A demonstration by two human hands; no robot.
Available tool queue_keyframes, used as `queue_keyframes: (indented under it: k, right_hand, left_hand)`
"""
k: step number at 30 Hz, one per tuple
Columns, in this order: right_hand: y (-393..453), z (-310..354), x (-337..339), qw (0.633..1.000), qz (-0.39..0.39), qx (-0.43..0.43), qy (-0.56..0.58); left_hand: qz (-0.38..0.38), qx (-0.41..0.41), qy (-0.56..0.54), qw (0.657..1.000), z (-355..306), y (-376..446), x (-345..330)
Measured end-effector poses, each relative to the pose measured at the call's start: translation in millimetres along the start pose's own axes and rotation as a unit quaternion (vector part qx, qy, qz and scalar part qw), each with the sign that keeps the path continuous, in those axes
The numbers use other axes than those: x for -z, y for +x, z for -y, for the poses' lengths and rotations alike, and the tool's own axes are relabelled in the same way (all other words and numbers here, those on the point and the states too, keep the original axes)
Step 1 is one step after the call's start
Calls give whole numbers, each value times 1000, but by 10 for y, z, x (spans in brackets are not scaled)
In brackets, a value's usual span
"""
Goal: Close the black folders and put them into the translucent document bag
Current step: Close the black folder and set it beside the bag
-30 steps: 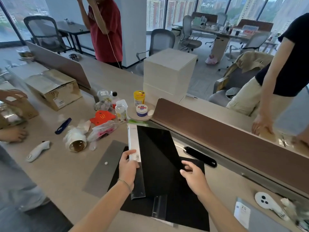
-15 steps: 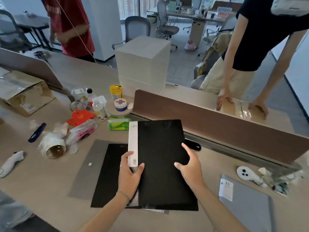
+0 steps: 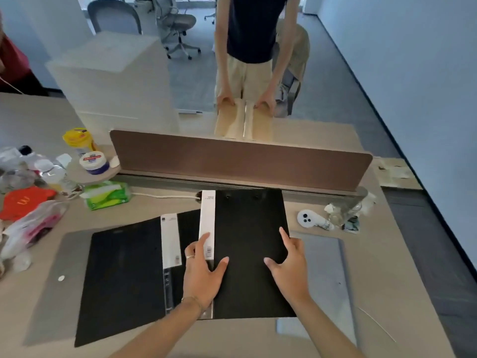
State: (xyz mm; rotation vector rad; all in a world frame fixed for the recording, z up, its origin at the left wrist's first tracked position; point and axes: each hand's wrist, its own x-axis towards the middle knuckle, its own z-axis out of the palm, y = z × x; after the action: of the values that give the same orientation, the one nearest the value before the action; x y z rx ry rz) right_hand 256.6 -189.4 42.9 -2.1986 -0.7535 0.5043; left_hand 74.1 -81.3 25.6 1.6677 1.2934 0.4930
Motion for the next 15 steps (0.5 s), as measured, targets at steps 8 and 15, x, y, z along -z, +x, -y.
queue_keyframes:
  k: [8, 15]
  right_hand:
    - [-120, -1008, 505, 994, -31, -87, -65]
    - [-109, -1677, 712, 984, -35, -160, -76]
  left_hand:
    - [143, -44, 158, 976, -89, -227, -926]
    - [209, -58, 264, 940, -27, -378, -1658]
